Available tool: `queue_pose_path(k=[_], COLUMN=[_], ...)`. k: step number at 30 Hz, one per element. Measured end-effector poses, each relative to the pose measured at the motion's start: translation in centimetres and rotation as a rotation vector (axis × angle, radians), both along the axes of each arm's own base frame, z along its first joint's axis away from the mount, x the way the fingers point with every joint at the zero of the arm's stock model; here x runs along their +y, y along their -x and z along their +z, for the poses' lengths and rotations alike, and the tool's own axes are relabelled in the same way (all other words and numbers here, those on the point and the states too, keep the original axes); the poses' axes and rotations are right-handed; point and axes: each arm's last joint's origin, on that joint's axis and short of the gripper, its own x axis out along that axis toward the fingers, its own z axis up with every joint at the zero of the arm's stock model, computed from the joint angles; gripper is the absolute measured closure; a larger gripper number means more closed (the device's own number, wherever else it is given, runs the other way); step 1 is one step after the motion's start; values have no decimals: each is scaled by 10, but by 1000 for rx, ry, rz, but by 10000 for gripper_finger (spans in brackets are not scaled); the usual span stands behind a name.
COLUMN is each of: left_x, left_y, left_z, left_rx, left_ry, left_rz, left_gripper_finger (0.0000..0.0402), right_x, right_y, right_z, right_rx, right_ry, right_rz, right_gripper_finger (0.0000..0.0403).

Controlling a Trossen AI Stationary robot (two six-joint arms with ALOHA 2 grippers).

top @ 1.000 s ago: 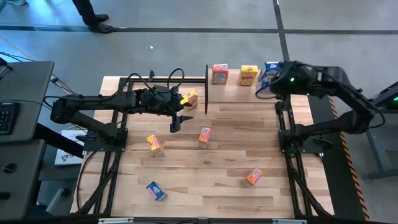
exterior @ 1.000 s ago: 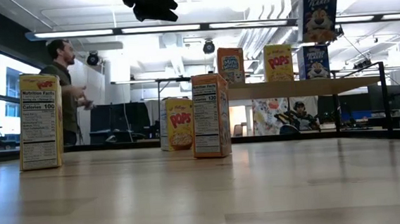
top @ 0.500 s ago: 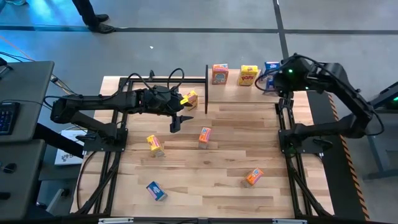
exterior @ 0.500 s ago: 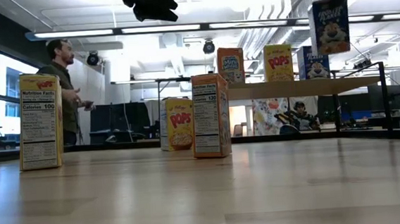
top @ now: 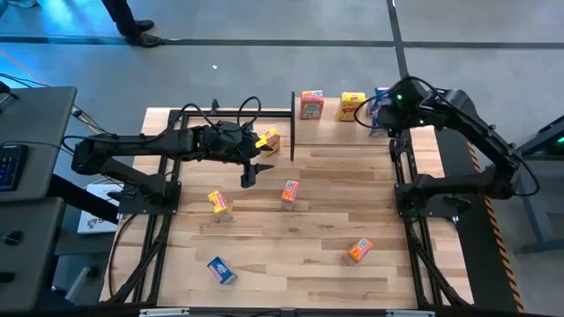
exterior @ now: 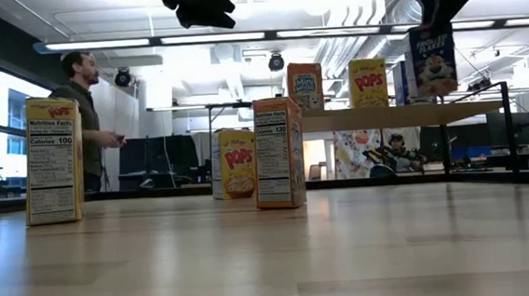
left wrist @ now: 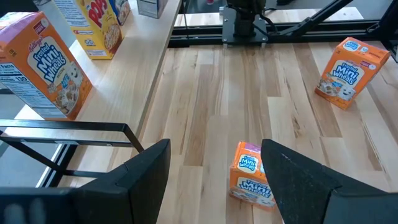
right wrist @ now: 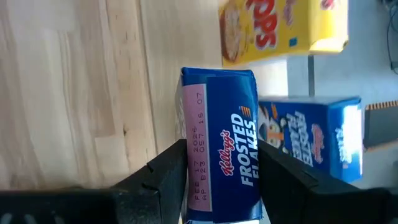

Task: Stack cereal on shelf
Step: Put the top blue cereal box on the shelf aligned with the other blue cereal box

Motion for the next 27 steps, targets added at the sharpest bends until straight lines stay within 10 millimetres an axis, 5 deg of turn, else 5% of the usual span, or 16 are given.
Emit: queue_pose_path(k=[27], left_x=[0], left_y=[0], left_z=[0], left_rx=[-1], left_ry=[0], left_rz=[-1], left_gripper_finger=[160], right_x=[-33], right_y=[3], right_z=[-9], right_rx=[1], right_ry=[-70], right_rz=[-46], right_gripper_finger=[236])
